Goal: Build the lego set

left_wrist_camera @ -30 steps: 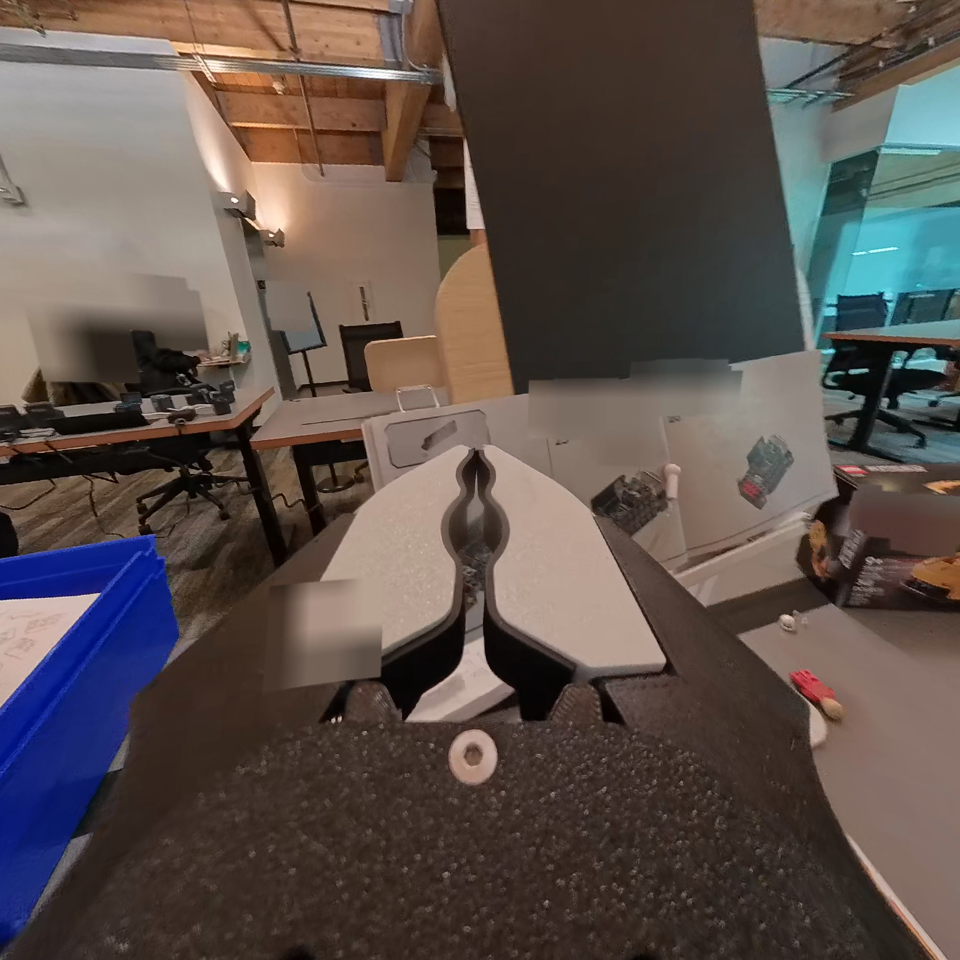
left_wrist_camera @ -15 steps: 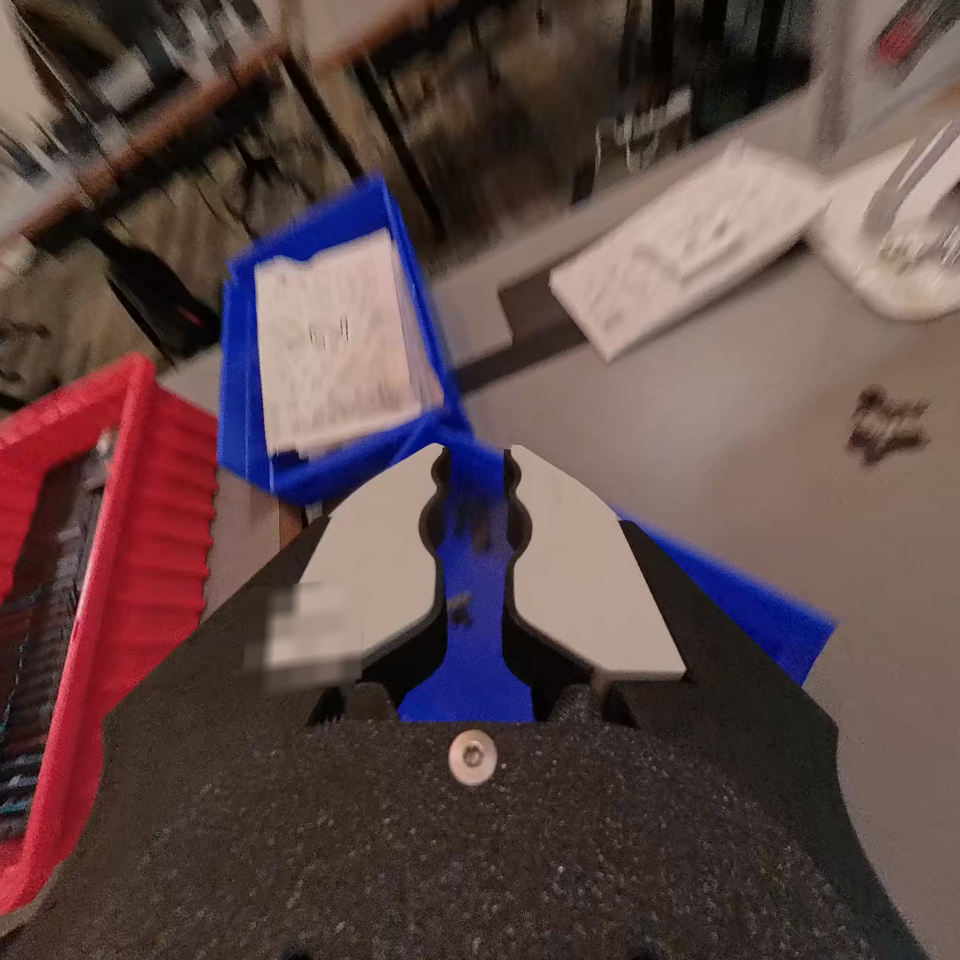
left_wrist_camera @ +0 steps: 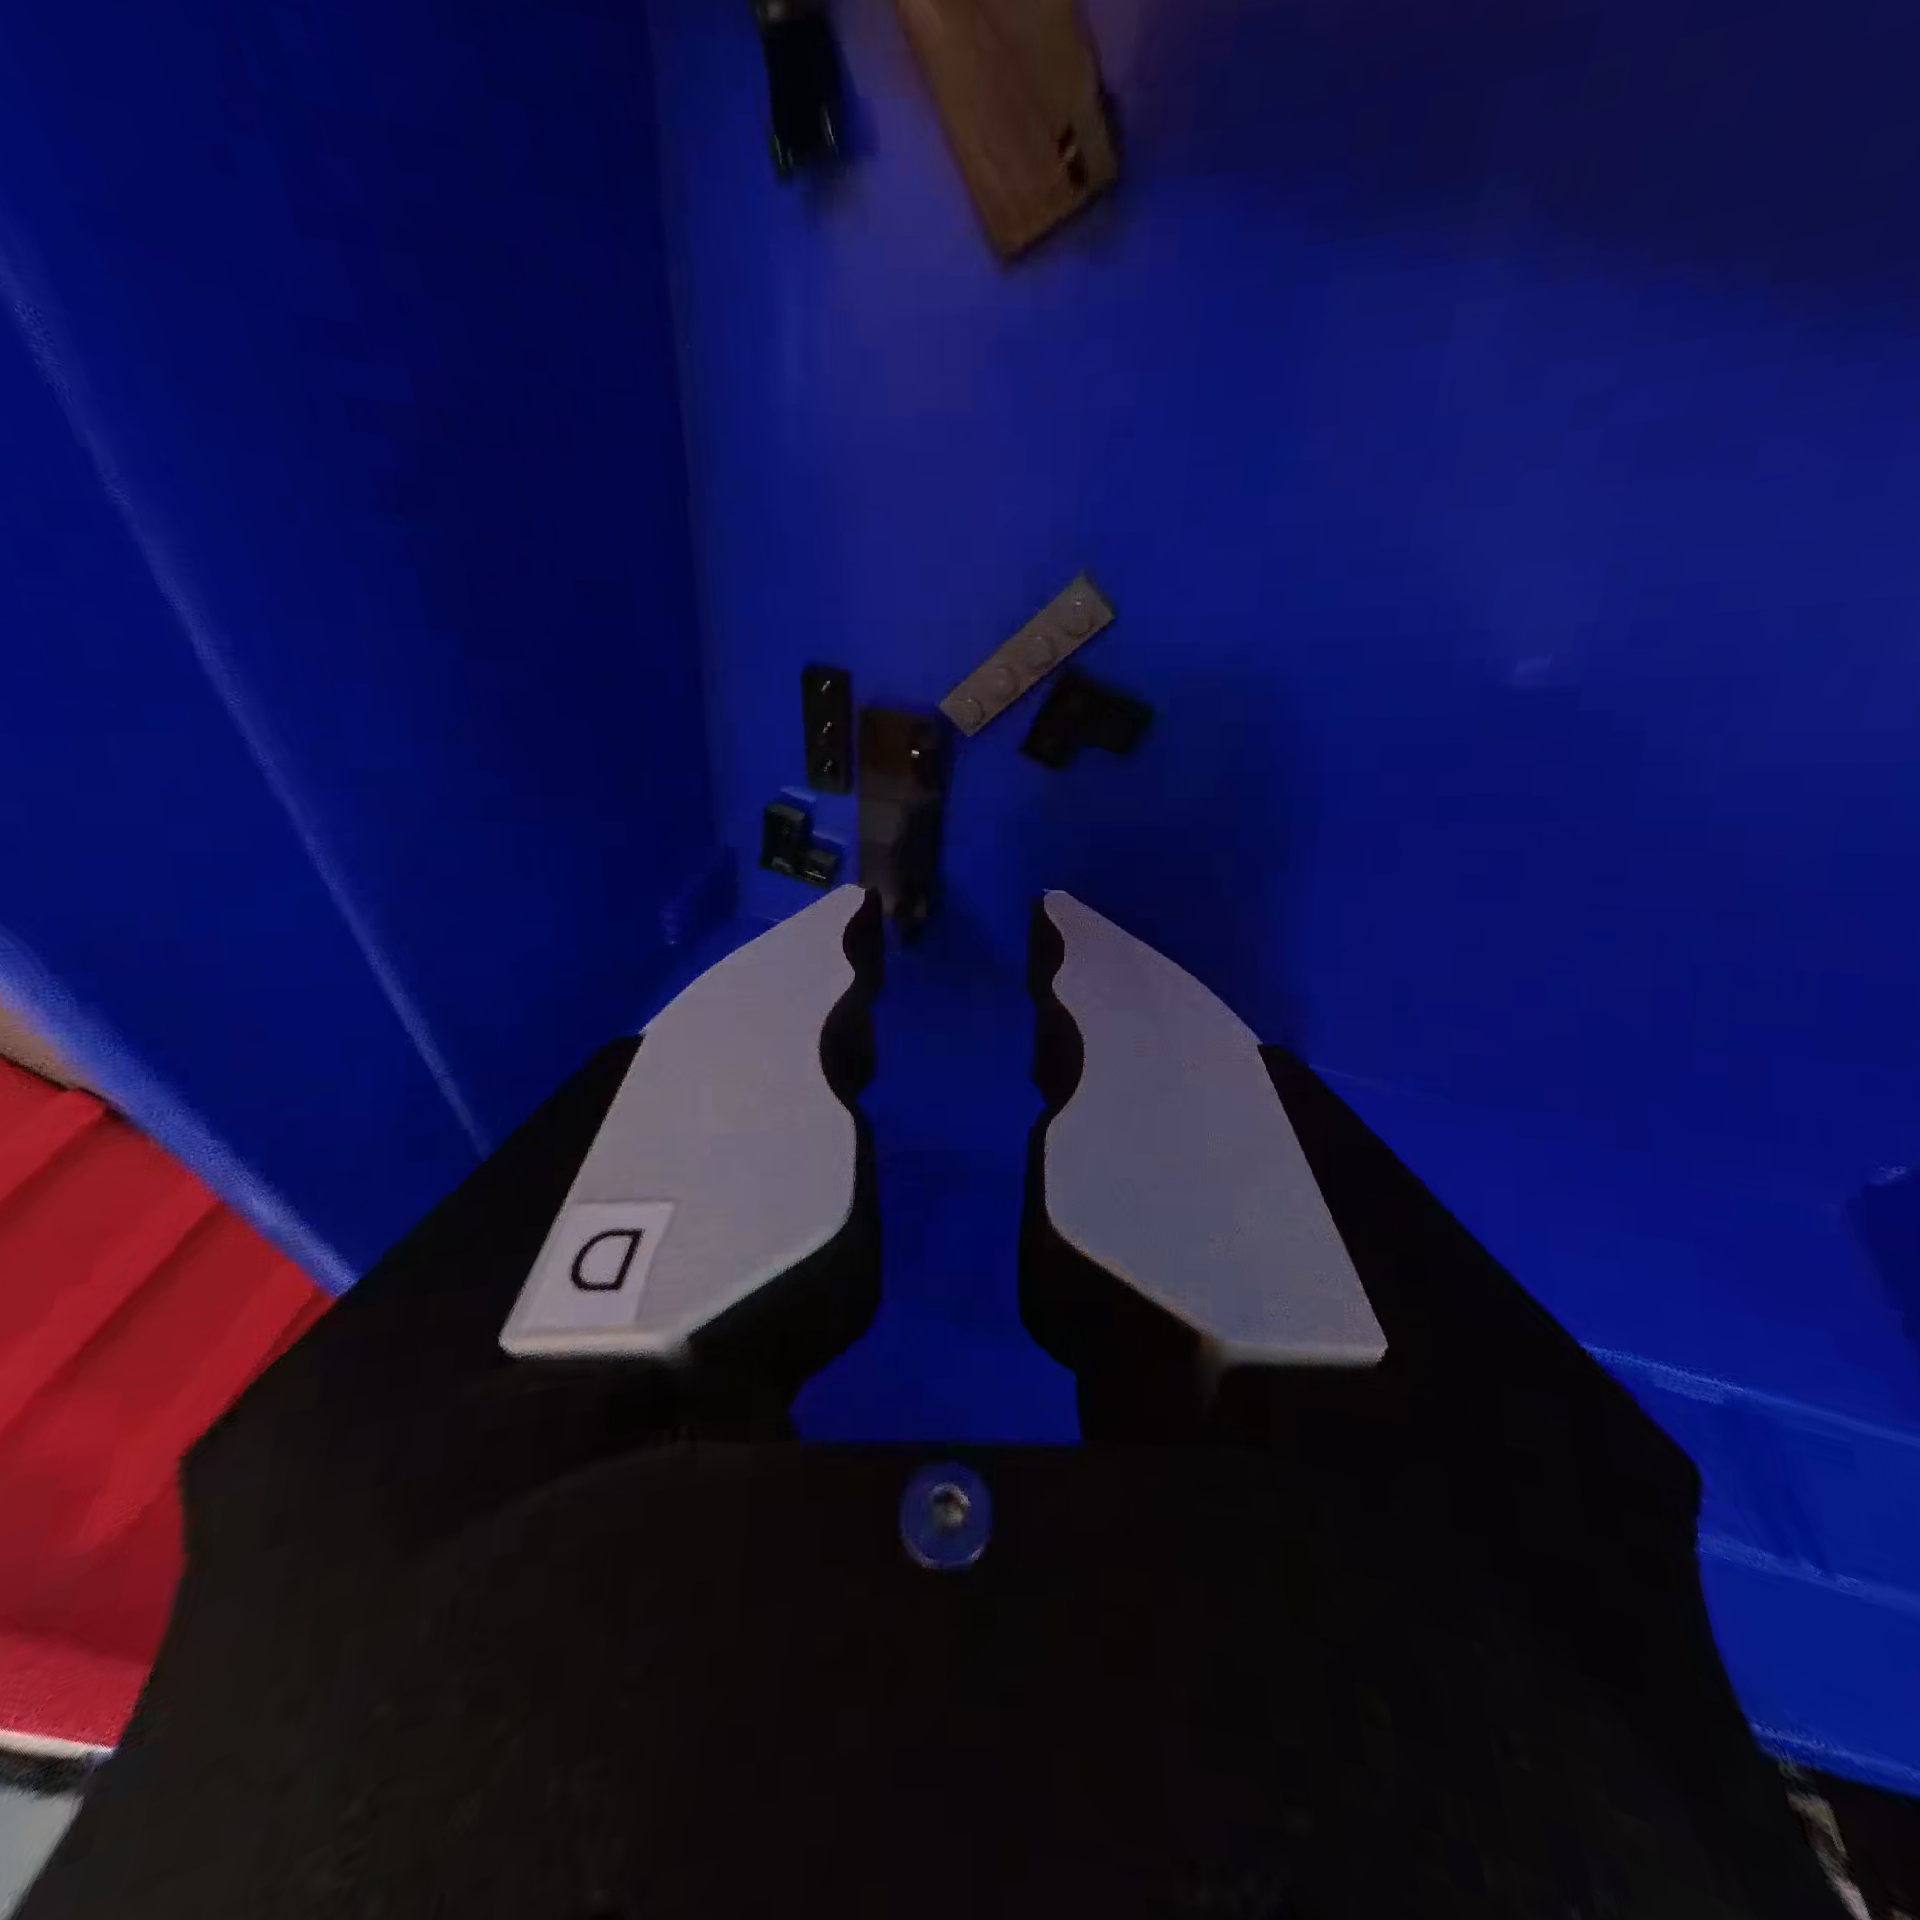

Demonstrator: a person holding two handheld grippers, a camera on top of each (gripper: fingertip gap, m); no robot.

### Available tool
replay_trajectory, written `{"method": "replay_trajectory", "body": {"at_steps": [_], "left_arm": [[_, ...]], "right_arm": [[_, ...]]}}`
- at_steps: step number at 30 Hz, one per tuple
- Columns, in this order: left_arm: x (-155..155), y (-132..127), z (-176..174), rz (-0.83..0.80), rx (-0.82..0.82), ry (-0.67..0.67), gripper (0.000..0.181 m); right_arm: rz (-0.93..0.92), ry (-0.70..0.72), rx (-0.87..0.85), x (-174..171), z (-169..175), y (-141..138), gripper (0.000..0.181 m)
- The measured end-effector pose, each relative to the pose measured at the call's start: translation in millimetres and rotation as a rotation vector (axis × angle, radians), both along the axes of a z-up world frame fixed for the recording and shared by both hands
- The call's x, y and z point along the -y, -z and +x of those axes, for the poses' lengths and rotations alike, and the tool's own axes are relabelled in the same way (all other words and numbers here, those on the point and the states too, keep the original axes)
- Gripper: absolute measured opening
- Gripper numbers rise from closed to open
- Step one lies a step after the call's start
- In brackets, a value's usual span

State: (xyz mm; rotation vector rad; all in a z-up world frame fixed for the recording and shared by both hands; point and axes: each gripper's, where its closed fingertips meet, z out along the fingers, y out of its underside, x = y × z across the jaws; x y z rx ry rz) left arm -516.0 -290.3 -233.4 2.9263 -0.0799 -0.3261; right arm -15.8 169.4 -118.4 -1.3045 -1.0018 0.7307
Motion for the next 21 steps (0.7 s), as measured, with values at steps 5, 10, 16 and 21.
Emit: {"method": "replay_trajectory", "body": {"at_steps": [5,10,16,21], "left_arm": [[1.5,14.8,-9.1,-0.061,-0.014,0.012,0.021],[-1.4,19.4,-12.4,-0.065,-0.040,0.037,0.001],[-8.9,-1.9,9.6,0.038,-0.007,0.084,0.001],[-8.4,-23.0,11.5,0.112,-0.048,0.051,0.000]], "right_arm": [[-0.039,-0.005,0.004,-3.1,-0.6,7.0,0.000],[-0.035,-0.012,0.007,-2.3,-0.8,6.8,0.000],[-0.022,-0.020,-0.012,-0.3,1.6,-1.8,0.000],[-0.034,-0.045,-0.028,3.7,0.8,-6.0,0.000]]}}
